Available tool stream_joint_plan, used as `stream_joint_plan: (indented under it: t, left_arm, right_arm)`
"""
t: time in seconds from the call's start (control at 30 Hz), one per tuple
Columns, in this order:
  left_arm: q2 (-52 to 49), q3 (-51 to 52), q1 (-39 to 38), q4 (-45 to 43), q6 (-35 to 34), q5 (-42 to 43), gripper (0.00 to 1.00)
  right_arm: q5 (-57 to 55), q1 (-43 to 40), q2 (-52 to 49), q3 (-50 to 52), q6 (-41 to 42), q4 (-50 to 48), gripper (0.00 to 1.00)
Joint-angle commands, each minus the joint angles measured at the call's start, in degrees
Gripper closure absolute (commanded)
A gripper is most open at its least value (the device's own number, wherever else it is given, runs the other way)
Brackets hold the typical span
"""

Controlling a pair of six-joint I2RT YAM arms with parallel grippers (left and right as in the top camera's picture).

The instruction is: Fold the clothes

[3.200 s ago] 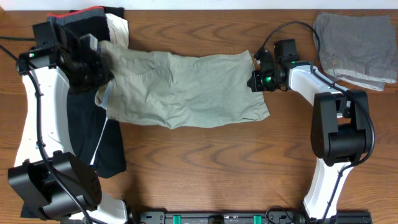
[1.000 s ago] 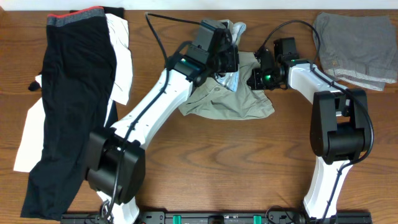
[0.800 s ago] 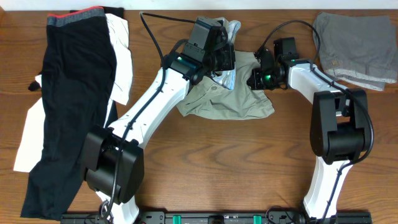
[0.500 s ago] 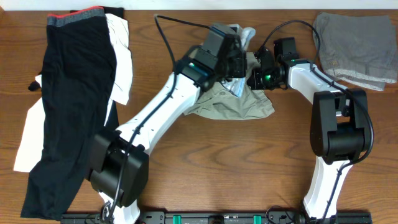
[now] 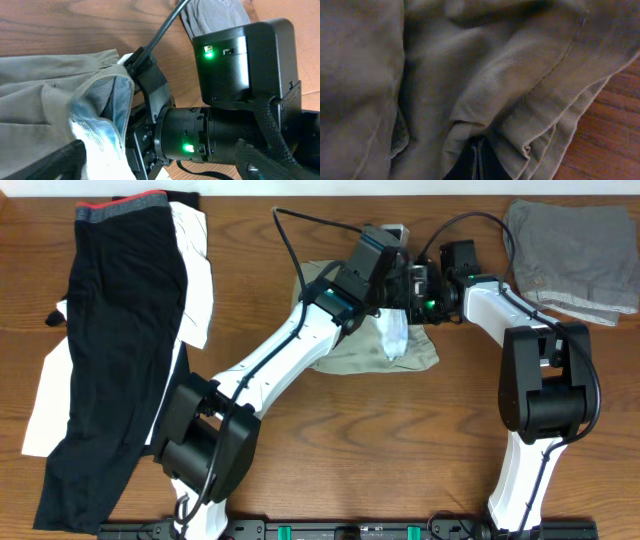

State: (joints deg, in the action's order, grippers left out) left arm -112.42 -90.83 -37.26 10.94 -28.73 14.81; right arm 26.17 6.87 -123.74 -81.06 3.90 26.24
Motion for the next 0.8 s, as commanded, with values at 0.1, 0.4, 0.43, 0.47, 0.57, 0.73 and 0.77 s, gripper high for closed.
stream_joint_plan:
  t: [0.1,0.4,0.43,0.47,0.57,0.73,0.77]
  left_arm:
    - [1.70,-2.43,2.40,-1.14,-0.04,-0.52,0.02]
    - [11.56,-2.43,10.40,7.54,4.76,-0.52,0.02]
    - [12.41,-2.43,11.30,9.38,5.99,-0.55,0.02]
    - [13.09,-2.43,12.13,11.28,7.23,-0.55,0.02]
    - [13.79,-2.43,14.43,16.00,10.01,-0.57,0.02]
    - [13.73,-2.40,17.29,23.37,13.68,-1.95,0.02]
    - [13.73,-2.40,17.64,24.72,13.75,-3.50,0.02]
  right_arm:
    - [-3.67,0.09,-3.87,1.20,0.57,1.25,0.99]
    - [1.97,-3.54,0.35,-2.14,1.22,3.63,0.99]
    - [1.99,-4.15,1.64,-3.04,1.20,4.94,0.99]
    - [1.99,-4.70,2.86,-3.89,1.20,6.34,0.96]
    - [1.97,-6.12,6.62,-6.29,1.16,11.47,0.73]
    - [4.37,-5.88,11.61,-7.43,-2.62,17.81,0.41]
    - [4.52,-5.33,12.44,-7.43,-3.10,18.93,0.38]
